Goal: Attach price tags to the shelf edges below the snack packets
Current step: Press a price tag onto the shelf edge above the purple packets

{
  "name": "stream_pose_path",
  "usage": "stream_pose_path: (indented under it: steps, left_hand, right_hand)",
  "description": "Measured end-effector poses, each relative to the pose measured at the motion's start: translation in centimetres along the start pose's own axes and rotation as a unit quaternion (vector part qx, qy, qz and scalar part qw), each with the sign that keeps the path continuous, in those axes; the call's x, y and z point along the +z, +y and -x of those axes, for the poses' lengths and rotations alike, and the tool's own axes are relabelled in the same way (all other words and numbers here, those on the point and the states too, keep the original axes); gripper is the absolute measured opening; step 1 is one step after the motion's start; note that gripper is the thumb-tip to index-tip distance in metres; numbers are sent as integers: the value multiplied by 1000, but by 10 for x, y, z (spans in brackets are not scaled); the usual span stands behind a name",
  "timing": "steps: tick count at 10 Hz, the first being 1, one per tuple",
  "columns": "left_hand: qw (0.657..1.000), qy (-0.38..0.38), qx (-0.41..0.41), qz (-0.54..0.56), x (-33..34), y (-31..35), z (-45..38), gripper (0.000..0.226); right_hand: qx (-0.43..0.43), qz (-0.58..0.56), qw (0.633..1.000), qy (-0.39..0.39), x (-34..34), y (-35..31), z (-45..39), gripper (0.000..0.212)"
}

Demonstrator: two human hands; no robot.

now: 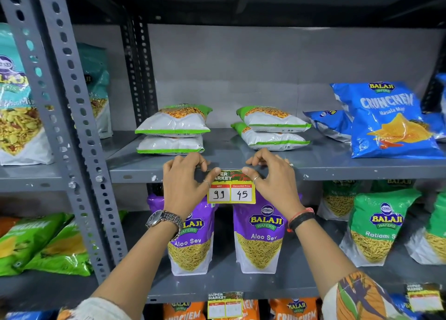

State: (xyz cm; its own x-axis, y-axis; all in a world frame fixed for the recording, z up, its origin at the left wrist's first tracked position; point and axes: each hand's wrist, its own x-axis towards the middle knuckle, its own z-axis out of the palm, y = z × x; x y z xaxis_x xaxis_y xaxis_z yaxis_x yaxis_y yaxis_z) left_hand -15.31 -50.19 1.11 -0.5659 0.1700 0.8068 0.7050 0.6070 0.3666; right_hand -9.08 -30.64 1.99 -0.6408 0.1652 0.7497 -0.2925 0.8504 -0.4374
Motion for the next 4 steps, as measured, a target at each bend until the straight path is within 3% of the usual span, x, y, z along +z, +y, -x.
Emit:
stream_pose_path:
  steps: [2, 3, 4]
  left_hand:
    - [998, -59, 17, 30, -12, -6, -5, 26]
    - [990, -106, 10, 96, -23, -10, -12, 18]
    - [998, -19, 53, 27, -40, 1, -36, 12]
  right_hand:
    - [-6, -48, 998, -28, -15, 4, -5, 42]
    - [-19, -66, 998, -1, -25, 9, -5, 27]
    - [-72, -47, 989, 118, -39, -5, -21, 28]
